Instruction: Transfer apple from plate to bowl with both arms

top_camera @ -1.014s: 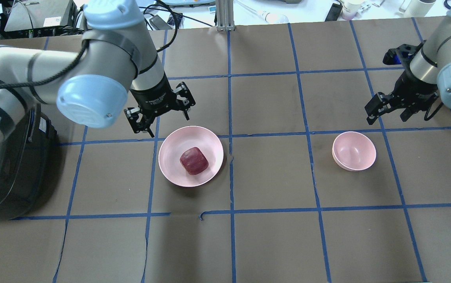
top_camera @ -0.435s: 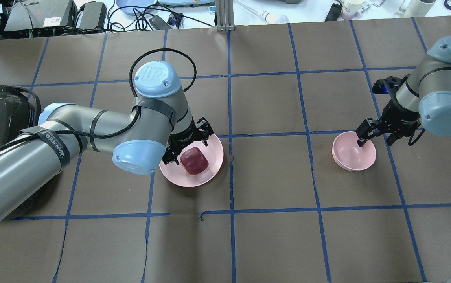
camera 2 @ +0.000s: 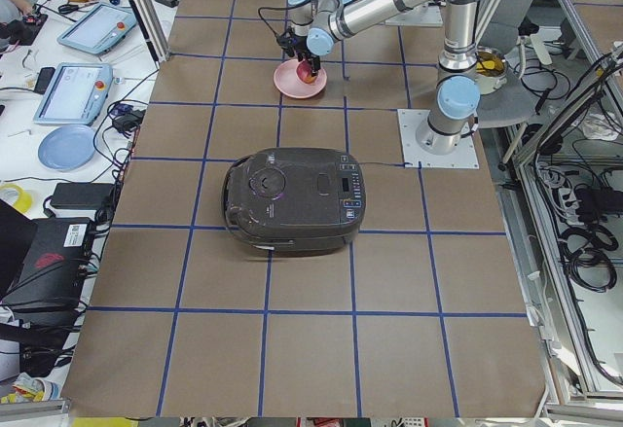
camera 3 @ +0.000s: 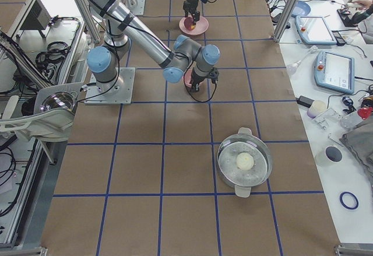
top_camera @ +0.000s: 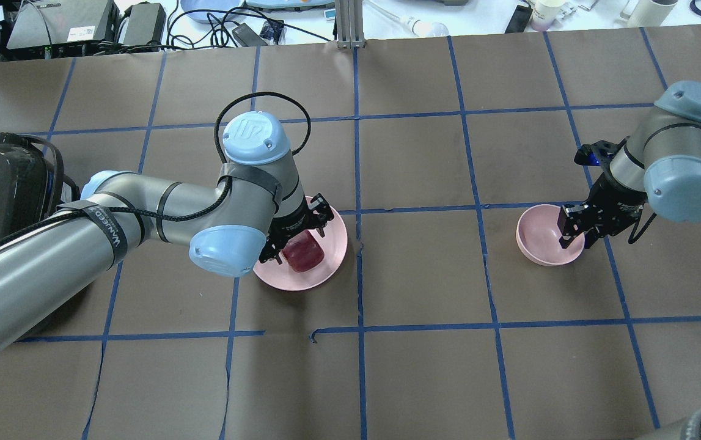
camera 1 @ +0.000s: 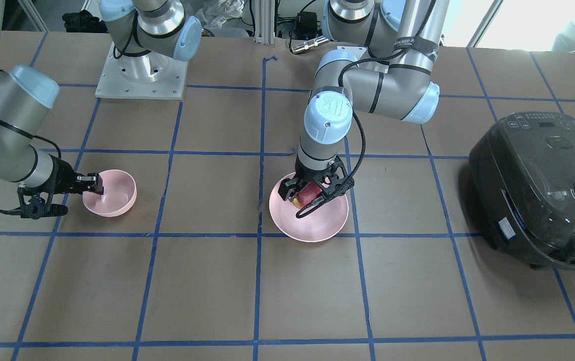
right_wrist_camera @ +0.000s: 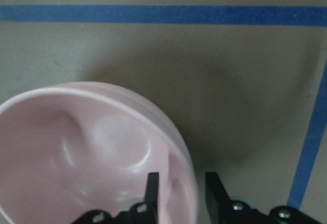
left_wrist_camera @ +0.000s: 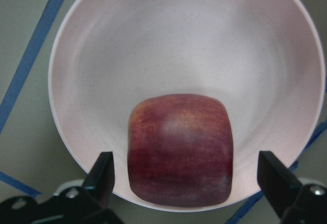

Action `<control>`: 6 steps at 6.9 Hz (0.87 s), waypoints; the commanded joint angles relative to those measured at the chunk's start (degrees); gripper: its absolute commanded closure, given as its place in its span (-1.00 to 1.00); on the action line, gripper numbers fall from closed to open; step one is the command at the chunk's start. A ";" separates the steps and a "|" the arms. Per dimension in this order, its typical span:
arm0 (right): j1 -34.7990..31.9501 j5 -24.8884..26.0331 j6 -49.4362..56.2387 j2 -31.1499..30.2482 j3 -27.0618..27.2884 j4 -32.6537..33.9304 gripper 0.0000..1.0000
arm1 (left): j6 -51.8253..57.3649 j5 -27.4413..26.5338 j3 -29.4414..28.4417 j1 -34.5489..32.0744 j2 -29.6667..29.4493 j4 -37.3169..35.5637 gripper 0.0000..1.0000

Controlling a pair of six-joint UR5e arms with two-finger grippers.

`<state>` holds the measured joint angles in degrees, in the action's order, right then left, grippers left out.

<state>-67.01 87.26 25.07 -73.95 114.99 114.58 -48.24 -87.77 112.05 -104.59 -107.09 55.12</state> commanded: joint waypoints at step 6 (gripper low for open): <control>-15.73 -8.86 -22.91 -2.34 -6.45 -9.55 1.00 | 11.81 -0.29 -7.25 0.08 -0.39 0.15 1.00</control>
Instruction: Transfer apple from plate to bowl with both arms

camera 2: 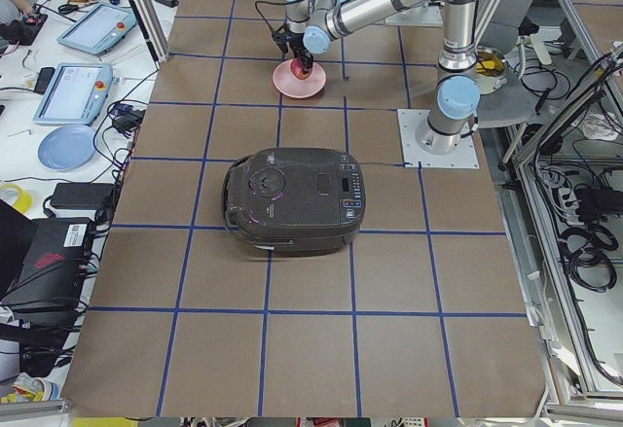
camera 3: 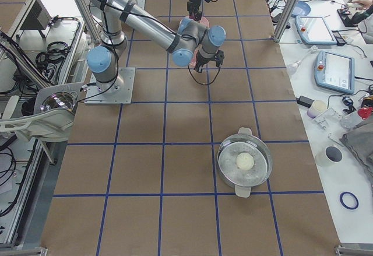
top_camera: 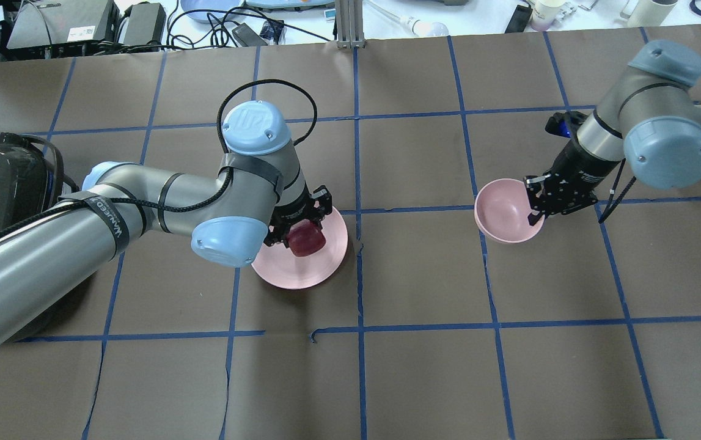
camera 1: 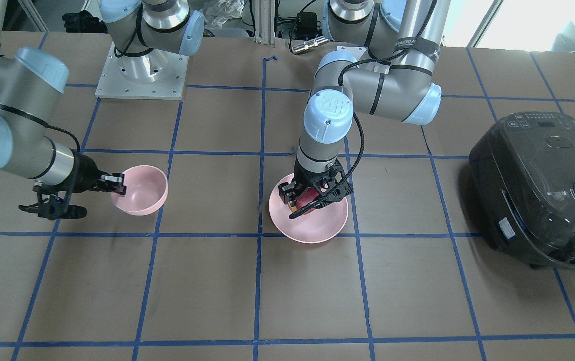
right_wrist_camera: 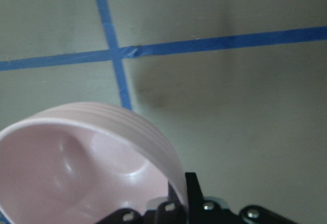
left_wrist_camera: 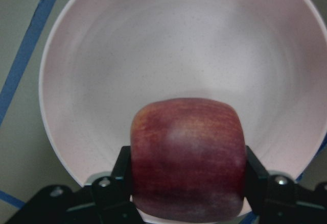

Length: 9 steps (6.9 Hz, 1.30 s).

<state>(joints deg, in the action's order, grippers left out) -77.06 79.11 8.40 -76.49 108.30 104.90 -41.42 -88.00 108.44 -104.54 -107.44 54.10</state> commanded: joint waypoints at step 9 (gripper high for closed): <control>-10.14 5.92 -12.98 -0.14 -4.10 4.07 -1.00 | -31.58 16.63 -8.86 -9.79 -1.97 -0.21 1.00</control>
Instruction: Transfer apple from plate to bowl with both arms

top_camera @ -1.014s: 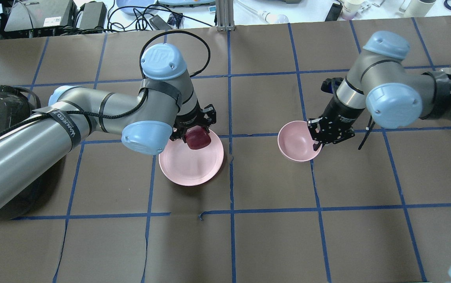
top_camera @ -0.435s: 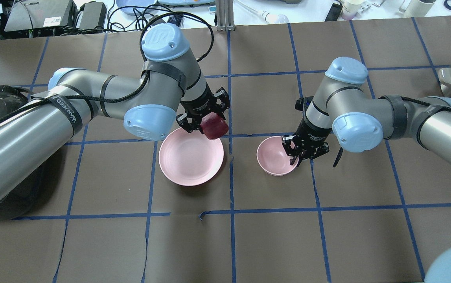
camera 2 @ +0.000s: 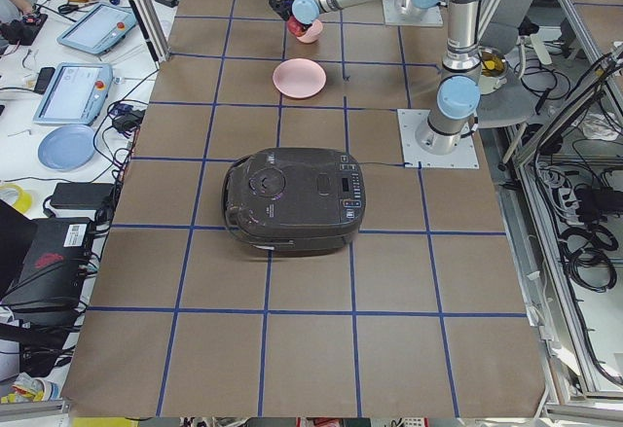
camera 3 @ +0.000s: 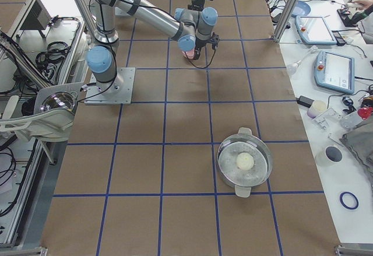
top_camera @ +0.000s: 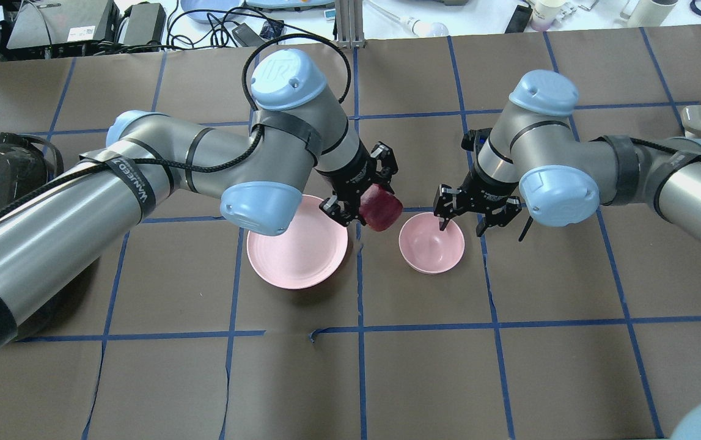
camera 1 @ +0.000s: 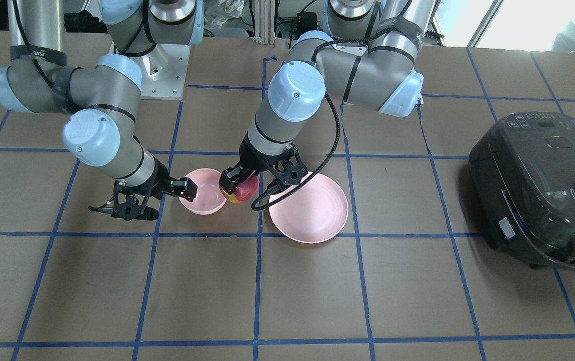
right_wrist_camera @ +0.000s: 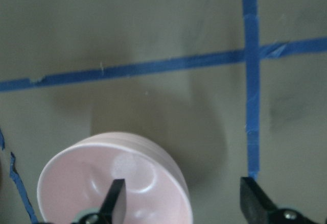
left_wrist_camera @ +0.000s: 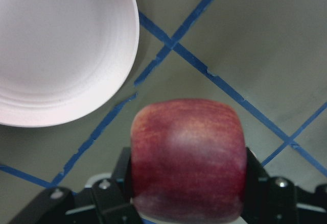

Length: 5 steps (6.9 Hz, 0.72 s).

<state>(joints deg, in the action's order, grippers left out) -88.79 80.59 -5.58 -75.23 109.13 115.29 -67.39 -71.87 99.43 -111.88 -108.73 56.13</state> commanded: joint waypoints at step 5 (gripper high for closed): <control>8.55 10.47 11.73 -8.41 -18.42 -23.51 -1.00 | -11.54 -0.37 -0.11 -7.65 -9.04 -11.83 0.76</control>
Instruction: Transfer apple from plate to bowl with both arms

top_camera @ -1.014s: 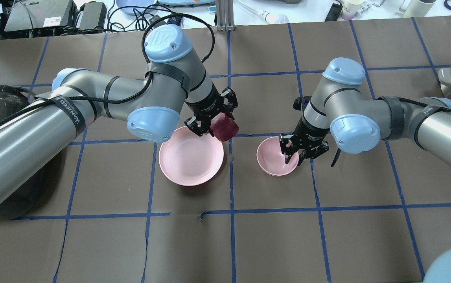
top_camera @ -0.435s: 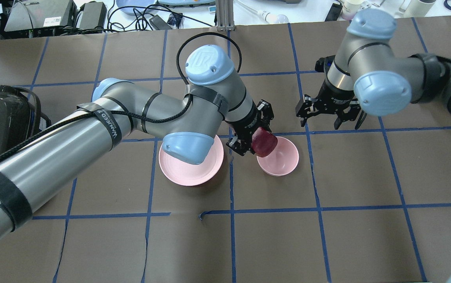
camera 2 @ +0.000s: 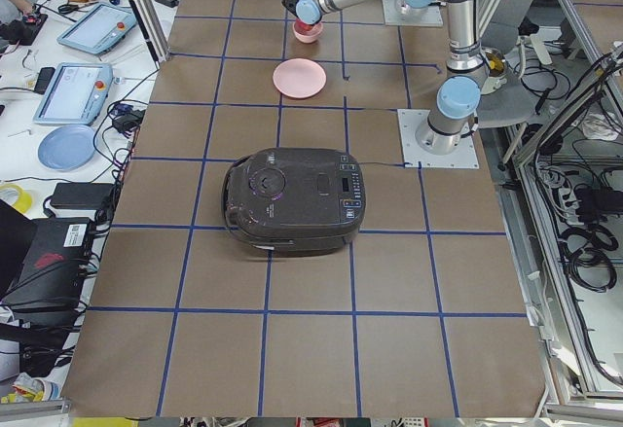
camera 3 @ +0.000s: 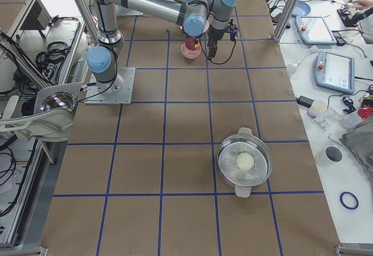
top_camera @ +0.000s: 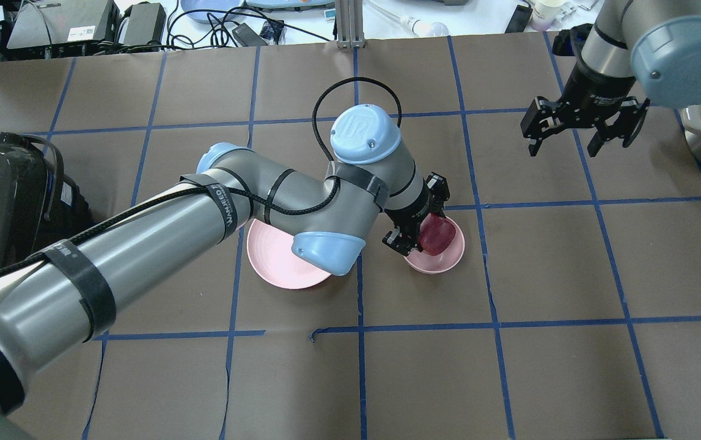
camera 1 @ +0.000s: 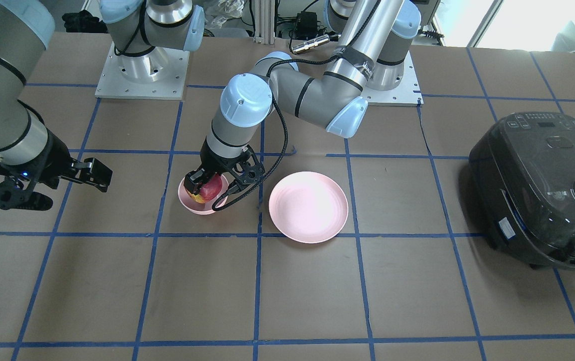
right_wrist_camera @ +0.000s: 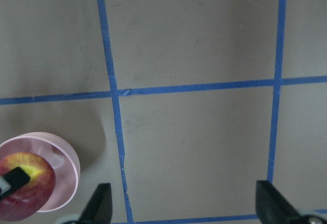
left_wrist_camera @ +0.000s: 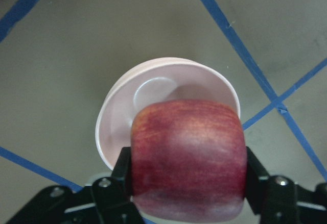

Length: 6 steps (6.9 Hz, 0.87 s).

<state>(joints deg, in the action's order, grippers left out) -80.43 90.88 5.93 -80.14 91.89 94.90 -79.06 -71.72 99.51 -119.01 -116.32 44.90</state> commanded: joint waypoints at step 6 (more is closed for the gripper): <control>-1.12 -0.86 -0.83 -8.96 -3.56 -4.03 -1.00 | 33.89 -0.44 -7.12 7.71 7.22 11.09 -1.00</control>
<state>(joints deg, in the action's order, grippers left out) -80.75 91.13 5.34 -86.63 88.76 90.59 -55.44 -72.22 94.89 -114.27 -112.81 48.75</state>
